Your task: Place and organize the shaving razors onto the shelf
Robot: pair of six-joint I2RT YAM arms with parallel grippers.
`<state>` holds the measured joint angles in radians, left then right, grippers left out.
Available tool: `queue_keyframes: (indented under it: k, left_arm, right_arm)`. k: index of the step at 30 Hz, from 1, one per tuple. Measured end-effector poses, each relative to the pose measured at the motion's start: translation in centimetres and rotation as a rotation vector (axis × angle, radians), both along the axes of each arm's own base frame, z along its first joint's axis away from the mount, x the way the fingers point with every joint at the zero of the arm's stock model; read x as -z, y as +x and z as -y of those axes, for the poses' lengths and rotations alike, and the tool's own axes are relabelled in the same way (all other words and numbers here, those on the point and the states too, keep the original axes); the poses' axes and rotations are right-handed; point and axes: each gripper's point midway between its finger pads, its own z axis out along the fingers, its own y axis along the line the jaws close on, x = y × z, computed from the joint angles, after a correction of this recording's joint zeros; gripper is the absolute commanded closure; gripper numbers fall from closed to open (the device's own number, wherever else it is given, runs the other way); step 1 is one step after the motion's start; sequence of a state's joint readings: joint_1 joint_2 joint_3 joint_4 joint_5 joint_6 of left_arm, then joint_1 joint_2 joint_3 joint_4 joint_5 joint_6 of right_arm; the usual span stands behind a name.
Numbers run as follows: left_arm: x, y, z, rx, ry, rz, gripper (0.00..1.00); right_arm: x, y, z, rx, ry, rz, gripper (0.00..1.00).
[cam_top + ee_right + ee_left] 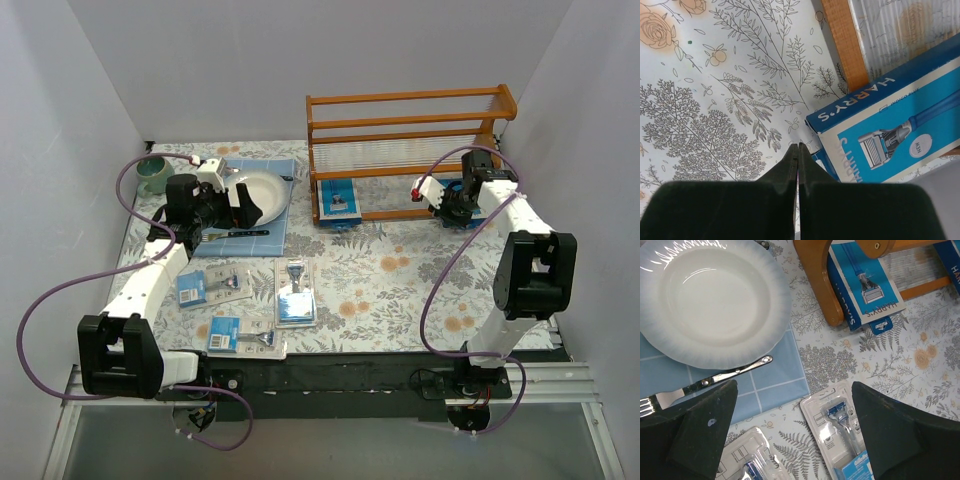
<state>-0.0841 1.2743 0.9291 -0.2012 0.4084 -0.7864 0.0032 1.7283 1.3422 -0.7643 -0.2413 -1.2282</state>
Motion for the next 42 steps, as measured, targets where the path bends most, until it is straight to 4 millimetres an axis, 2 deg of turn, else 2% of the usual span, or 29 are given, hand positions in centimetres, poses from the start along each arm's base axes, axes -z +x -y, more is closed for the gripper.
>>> queue_keyframes:
  k: [13,23,28,34,42]
  left_arm:
    - [-0.4,0.1,-0.1,-0.006,-0.063,-0.007,0.02]
    - [-0.3,0.3,-0.1,-0.006,-0.098,-0.022,0.02]
    - [-0.1,0.4,0.1,-0.003,-0.112,-0.029,0.02]
    - [0.3,0.2,0.3,0.0,-0.129,-0.047,0.02]
    - [0.5,0.4,0.4,-0.002,-0.147,-0.055,0.02]
  right_arm:
    - [1.3,1.6,-0.4,-0.12,-0.135,0.039,0.99]
    - [3.1,3.2,-0.1,-0.143,-0.184,0.031,0.99]
    - [2.8,4.2,-0.1,-0.142,-0.193,0.047,0.99]
    - [2.3,5.6,-1.2,-0.179,-0.2,0.116,0.99]
    - [4.4,5.2,-4.4,-0.323,-0.319,0.22,0.99]
